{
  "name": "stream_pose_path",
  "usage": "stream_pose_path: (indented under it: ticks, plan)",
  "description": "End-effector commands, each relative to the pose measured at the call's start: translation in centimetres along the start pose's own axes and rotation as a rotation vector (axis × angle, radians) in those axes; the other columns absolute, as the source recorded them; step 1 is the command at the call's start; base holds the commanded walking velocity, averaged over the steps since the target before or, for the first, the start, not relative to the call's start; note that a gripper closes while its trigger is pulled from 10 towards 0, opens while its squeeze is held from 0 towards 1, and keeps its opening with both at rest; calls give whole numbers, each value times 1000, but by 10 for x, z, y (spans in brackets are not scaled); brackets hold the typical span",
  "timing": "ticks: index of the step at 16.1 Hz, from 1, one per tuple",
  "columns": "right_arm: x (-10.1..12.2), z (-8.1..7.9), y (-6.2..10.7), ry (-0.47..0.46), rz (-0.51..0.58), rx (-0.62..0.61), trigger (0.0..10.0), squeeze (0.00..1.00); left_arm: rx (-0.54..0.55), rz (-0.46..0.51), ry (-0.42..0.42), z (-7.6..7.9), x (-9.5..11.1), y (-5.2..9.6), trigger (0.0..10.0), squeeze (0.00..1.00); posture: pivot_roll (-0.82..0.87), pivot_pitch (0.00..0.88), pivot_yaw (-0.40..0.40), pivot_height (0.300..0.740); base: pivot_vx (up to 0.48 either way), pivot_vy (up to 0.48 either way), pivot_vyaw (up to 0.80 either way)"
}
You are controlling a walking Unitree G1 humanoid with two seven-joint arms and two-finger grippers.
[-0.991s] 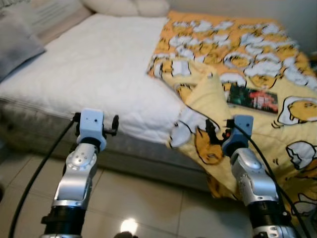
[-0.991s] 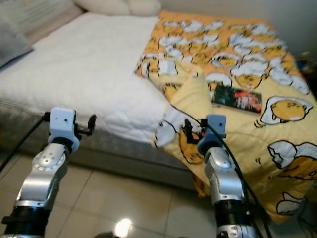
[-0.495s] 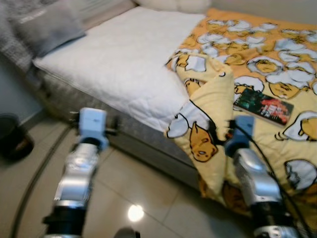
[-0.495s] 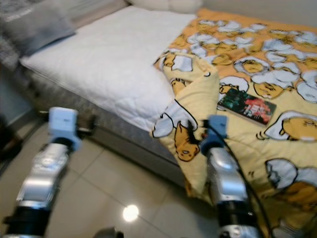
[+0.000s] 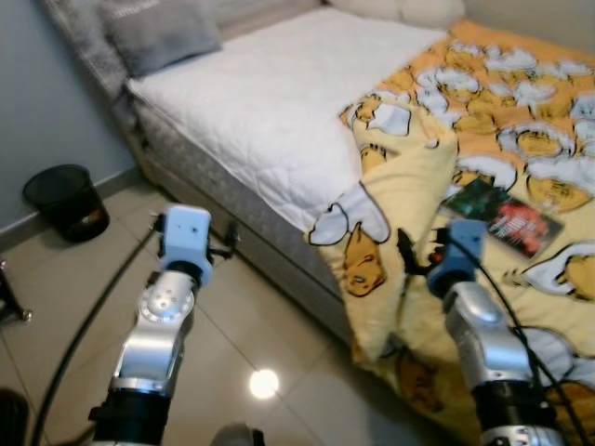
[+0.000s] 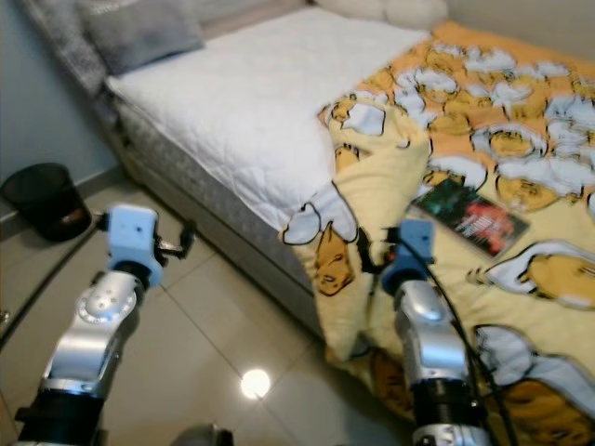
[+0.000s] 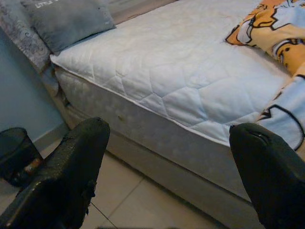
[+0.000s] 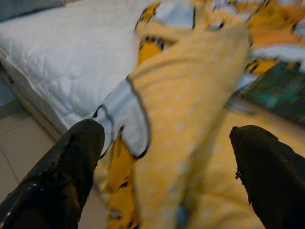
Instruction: Clean up the room
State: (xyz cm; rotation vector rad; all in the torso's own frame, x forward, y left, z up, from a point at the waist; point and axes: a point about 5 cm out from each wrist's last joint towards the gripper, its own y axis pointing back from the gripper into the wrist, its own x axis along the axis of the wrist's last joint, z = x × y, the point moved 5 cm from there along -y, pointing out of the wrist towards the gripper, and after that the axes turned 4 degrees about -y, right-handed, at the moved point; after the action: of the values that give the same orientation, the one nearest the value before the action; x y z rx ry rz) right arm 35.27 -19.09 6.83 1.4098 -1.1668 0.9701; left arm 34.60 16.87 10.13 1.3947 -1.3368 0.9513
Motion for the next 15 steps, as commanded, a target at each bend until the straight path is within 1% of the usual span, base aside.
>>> stream_pose_path:
  ticks: [1, 8, 15]
  plan:
    - [1, -7, -1, -2, 7, 16, 10000, 1000, 15, -2, -15, -7, 0, 1, 10000, 1000, -1, 0, 32, 740, 0, -401, 569]
    - [-2, -8, 0, 3, 2, 22, 10000, 1000, 2, -3, -21, -5, -2, 3, 10000, 1000, 1, 0, 34, 740, 0, -399, 573]
    - [-4, -10, 0, -1, -6, 18, 10000, 1000, -6, -4, -27, -5, -2, 3, 10000, 1000, 2, 0, 36, 740, 0, -401, 0]
